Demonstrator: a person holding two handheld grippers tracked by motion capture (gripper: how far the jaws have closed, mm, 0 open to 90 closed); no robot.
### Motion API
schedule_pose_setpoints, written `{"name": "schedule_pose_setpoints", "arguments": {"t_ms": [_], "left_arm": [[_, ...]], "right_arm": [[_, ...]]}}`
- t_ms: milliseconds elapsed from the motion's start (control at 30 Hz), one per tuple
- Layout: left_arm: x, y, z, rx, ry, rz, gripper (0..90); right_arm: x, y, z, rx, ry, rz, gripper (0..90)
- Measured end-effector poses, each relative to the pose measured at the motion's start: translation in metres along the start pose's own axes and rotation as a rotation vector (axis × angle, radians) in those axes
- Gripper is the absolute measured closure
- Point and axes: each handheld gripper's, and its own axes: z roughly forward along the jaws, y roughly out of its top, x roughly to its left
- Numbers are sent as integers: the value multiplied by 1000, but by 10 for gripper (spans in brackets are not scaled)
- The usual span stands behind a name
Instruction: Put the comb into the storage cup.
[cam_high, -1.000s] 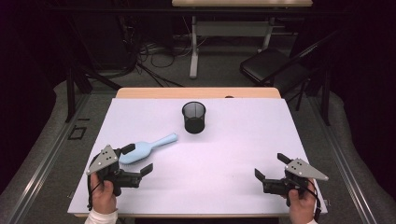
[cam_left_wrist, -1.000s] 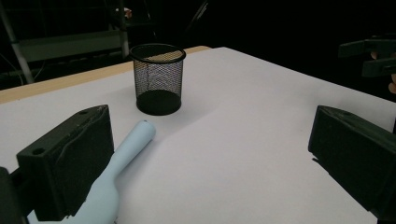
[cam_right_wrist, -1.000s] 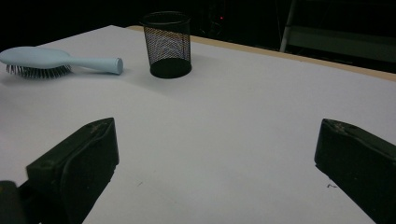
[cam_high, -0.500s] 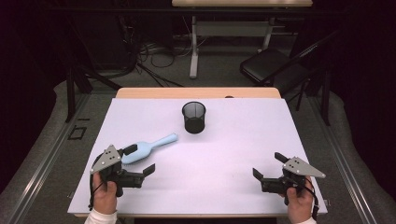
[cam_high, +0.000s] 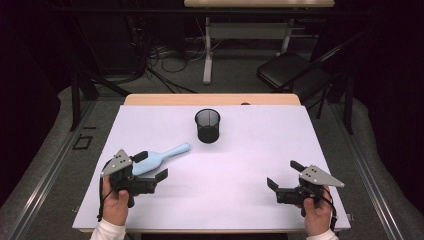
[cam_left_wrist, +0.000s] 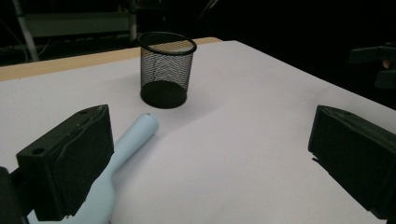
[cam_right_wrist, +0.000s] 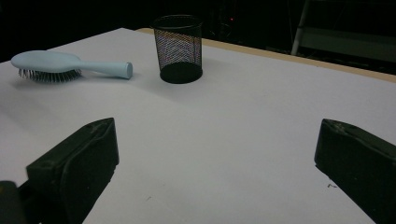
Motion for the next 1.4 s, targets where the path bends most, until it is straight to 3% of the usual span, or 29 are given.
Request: {"name": "schedule_pose_setpoints", "arguments": {"t_ms": [200,567,767,1033,1300,1400], "left_arm": [[7,9,6,-12,16,-31,4],[22,21,13,-1,79,-20,5],[33,27,18,-12,114,-57,6],[42,26,27,22,131,-69,9],[49,28,37,60,180,-83,62],[49,30,42,72,192,-84,173]], "right_arm": [[1,1,7,4,21,-4,0],[4,-3,7,26,18,-13,0],[3,-4,5,25,9,-1,0],[1,-5,8,33,5,10,0],[-1,-10,7,48,1,22,0],[-1,-9,4,42,-3,21,0]]}}
